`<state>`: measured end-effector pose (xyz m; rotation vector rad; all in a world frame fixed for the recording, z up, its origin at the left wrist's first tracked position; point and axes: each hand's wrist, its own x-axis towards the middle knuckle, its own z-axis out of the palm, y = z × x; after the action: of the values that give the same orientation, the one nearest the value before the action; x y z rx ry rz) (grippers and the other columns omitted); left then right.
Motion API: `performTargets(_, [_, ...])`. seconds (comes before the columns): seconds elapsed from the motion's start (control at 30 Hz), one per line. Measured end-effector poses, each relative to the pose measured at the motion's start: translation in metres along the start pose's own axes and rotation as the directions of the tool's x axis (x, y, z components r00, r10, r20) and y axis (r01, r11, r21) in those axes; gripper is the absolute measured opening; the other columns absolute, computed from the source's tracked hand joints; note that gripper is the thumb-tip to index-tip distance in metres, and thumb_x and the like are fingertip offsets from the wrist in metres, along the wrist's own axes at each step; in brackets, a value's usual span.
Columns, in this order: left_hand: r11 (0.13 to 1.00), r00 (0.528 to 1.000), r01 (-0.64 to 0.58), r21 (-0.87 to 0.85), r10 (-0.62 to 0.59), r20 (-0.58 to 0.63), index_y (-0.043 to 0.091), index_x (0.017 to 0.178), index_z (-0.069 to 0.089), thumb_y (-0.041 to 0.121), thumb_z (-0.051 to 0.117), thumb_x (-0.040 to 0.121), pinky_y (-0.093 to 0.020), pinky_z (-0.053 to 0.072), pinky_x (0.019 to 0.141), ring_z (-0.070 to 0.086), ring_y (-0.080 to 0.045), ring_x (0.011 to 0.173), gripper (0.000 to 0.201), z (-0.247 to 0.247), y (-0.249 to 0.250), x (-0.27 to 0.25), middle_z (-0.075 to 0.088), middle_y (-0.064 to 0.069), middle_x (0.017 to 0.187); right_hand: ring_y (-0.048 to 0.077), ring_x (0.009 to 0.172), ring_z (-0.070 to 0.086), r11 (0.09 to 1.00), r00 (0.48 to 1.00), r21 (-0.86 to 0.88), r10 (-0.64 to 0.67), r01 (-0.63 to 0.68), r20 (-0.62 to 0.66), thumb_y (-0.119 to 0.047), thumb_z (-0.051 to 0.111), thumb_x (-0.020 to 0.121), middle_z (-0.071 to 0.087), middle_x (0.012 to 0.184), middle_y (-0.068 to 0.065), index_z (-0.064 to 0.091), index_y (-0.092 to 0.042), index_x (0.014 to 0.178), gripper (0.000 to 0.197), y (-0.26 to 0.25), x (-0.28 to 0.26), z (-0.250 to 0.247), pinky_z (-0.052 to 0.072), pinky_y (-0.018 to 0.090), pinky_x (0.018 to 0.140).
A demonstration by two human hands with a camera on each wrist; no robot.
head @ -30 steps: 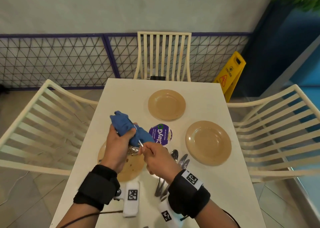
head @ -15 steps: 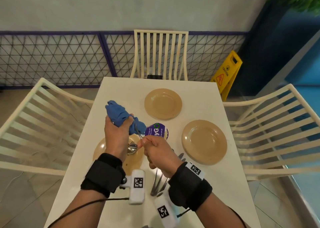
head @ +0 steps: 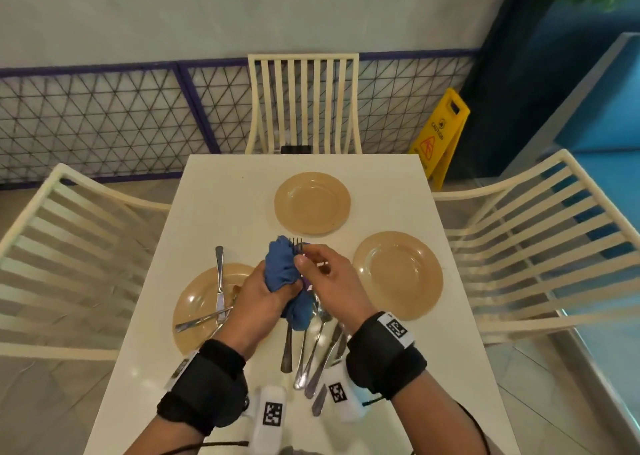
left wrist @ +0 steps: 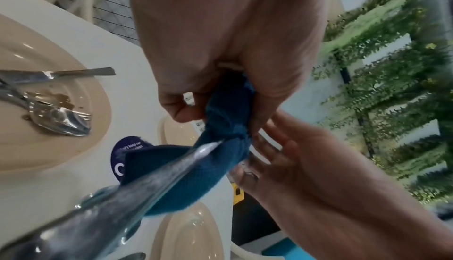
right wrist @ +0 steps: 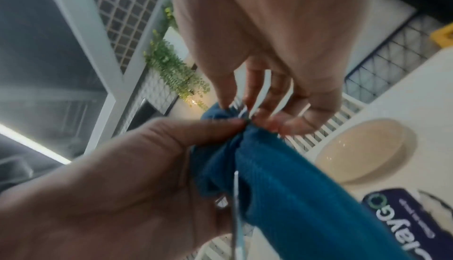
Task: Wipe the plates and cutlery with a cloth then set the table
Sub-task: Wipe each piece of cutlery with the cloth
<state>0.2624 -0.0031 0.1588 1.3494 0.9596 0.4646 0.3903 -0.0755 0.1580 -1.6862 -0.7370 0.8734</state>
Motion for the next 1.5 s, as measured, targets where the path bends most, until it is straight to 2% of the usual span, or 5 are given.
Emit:
performTargets(0.27, [0.983, 0.978, 0.001, 0.184, -0.039, 0.203, 0.027, 0.115, 0.061, 0.015, 0.072, 0.091, -0.027, 0.057, 0.086, 0.071, -0.008, 0.097, 0.029, 0.026, 0.0, -0.023, 0.075, 0.007, 0.104, 0.011, 0.062, 0.056, 0.981, 0.941, 0.191, 0.074, -0.01, -0.331, -0.018, 0.065, 0.095, 0.071, 0.073, 0.012, 0.076, -0.019, 0.079, 0.019, 0.004, 0.025, -0.058, 0.051, 0.032, 0.066])
performTargets(0.43, [0.996, 0.996, 0.0, 0.089, -0.007, 0.086, 0.03, 0.115, 0.06, 0.019, 0.07, 0.092, -0.027, 0.058, 0.083, 0.071, -0.008, 0.095, 0.027, 0.038, 0.02, -0.015, 0.073, 0.006, 0.105, 0.013, 0.06, 0.059, 0.996, 0.982, 0.081, 0.048, -0.034, -0.183, -0.019, 0.065, 0.095, 0.069, 0.066, 0.007, 0.074, -0.017, 0.076, 0.021, 0.015, 0.003, -0.038, 0.058, 0.045, 0.071])
performTargets(0.77, [0.971, 0.994, -0.039, 0.238, 0.013, 0.11, 0.032, 0.111, 0.059, 0.017, 0.069, 0.093, -0.026, 0.057, 0.083, 0.069, -0.004, 0.092, 0.025, 0.047, 0.023, -0.025, 0.072, 0.007, 0.103, 0.01, 0.059, 0.059, 0.967, 0.976, 0.246, 0.12, -0.072, -0.183, -0.016, 0.066, 0.095, 0.071, 0.069, 0.003, 0.077, -0.013, 0.091, 0.012, 0.03, -0.005, -0.047, 0.055, 0.026, 0.064])
performTargets(1.07, [0.872, 0.972, 0.048, 0.487, -0.154, 0.18, 0.034, 0.122, 0.051, 0.022, 0.069, 0.092, -0.024, 0.055, 0.086, 0.064, -0.007, 0.105, 0.037, 0.01, -0.023, -0.055, 0.065, 0.012, 0.115, 0.014, 0.066, 0.063, 0.931, 0.85, 0.342, 0.28, -0.128, -0.445, -0.01, 0.063, 0.096, 0.076, 0.084, 0.014, 0.077, -0.005, 0.093, 0.015, 0.087, 0.018, -0.097, 0.056, 0.024, 0.066])
performTargets(1.5, [0.968, 0.983, 0.182, 0.174, -0.175, -0.056, 0.033, 0.138, 0.048, 0.011, 0.064, 0.096, -0.041, 0.056, 0.092, 0.065, -0.016, 0.113, 0.05, -0.083, -0.044, -0.063, 0.068, 0.006, 0.12, 0.016, 0.058, 0.065, 0.841, 0.802, 0.119, 0.539, -0.527, -0.257, -0.019, 0.073, 0.089, 0.076, 0.086, 0.012, 0.075, -0.012, 0.1, 0.013, 0.179, -0.006, -0.014, 0.056, 0.025, 0.058])
